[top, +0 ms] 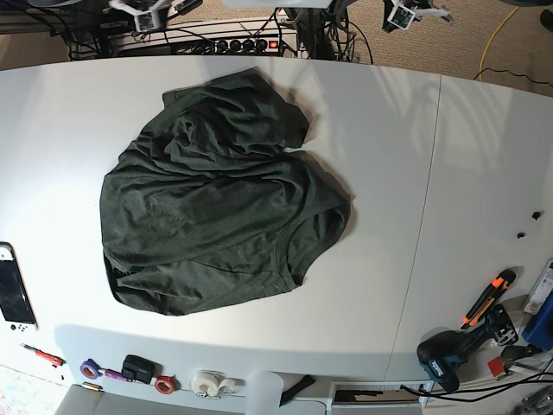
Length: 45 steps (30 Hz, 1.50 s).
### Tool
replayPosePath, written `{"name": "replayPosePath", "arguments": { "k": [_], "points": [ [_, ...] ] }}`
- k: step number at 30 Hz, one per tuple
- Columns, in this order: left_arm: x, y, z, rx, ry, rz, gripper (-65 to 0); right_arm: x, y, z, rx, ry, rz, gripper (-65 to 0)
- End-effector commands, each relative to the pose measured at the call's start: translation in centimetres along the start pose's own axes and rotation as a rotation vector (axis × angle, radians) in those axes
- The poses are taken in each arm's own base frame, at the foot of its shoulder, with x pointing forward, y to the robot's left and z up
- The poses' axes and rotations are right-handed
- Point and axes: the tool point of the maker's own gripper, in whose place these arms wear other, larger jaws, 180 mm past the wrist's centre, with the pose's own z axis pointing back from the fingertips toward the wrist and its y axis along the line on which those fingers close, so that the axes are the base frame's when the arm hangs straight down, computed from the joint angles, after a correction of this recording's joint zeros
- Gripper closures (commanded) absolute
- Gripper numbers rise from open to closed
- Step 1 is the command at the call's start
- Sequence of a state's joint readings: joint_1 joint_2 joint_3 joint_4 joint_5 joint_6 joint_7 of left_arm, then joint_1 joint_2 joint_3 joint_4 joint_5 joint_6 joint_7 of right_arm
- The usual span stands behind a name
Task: Layout the t-shirt on the table in an organized manner, then fold the t-shirt properly
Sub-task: 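Move both grippers from rest toward the crumpled green t-shirt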
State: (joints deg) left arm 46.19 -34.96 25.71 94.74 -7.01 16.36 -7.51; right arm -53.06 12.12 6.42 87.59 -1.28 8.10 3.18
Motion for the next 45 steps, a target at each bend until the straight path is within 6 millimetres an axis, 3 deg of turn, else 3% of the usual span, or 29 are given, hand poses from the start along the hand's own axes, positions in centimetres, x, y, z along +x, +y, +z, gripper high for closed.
{"name": "replayPosePath", "arguments": {
  "k": [1,6,12,19,26,34,38,42,45],
  "points": [
    [1.2,0.1,1.0,-0.007,-0.040,-0.033,-2.7,0.8,-0.7,1.1,-0.016,-0.030,0.007,0.0],
    [6.3,0.4,3.0,-0.031,-0.141,-0.087,-2.7,5.1,-4.6,3.9,-0.112,-0.124,0.061,0.0],
    [8.9,0.3,3.4,-0.041,-0.158,-0.096,-2.7,8.9,-7.6,5.4,-0.197,-0.190,0.110,0.0],
    [10.1,0.7,3.1,-0.023,-0.206,-0.192,-2.7,11.4,-8.0,5.4,-0.212,-0.255,0.120,0.0],
    [12.3,2.6,1.8,0.052,-0.262,-0.345,-2.7,13.4,-8.6,4.5,-0.237,-0.311,0.113,0.0],
    [16.9,7.0,1.2,0.259,-0.397,-0.374,-2.7,16.4,-9.6,3.3,-0.272,-0.390,0.101,0.0],
    [20.6,10.0,2.6,0.460,-0.554,-0.329,-2.7,18.0,-10.1,2.8,-0.292,-0.428,0.091,0.0],
    [23.5,10.3,3.0,0.492,-0.680,-0.295,-2.7,19.0,-10.5,2.3,-0.310,-0.444,0.074,0.0],
    [24.6,11.0,2.6,0.511,-0.700,-0.241,-2.6,19.5,-10.5,2.1,-0.317,-0.457,0.057,0.0]
  ]
}}
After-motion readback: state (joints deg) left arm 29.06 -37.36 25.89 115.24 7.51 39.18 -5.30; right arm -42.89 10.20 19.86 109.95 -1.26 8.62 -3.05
